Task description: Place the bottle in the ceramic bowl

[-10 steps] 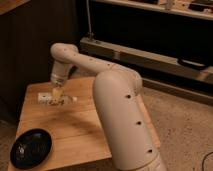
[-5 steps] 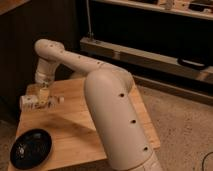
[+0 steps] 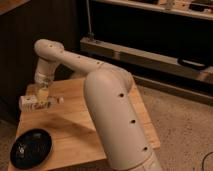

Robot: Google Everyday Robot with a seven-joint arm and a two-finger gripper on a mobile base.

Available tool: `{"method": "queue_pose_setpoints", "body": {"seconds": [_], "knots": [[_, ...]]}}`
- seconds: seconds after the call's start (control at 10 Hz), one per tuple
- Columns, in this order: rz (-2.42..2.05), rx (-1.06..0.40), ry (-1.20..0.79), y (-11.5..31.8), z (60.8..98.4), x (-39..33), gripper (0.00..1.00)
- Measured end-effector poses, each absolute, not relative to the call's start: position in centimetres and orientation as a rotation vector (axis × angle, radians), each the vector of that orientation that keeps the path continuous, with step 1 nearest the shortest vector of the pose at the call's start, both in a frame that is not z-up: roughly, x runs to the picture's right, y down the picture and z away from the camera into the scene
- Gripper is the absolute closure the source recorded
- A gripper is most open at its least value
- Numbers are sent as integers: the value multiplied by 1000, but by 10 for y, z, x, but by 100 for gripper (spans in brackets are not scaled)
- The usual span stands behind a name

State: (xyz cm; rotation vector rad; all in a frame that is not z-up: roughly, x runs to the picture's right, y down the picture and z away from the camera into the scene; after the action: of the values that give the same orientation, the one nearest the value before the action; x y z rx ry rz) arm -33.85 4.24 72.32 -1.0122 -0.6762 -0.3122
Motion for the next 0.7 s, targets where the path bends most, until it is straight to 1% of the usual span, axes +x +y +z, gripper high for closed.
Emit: {"method": "queue_pose_setpoints", "body": {"seconds": [0.3,0.7], "knots": [[-341,-978,-666,53,697,-356,95],[-267,-1005,-709,104,647,-379,95]]}}
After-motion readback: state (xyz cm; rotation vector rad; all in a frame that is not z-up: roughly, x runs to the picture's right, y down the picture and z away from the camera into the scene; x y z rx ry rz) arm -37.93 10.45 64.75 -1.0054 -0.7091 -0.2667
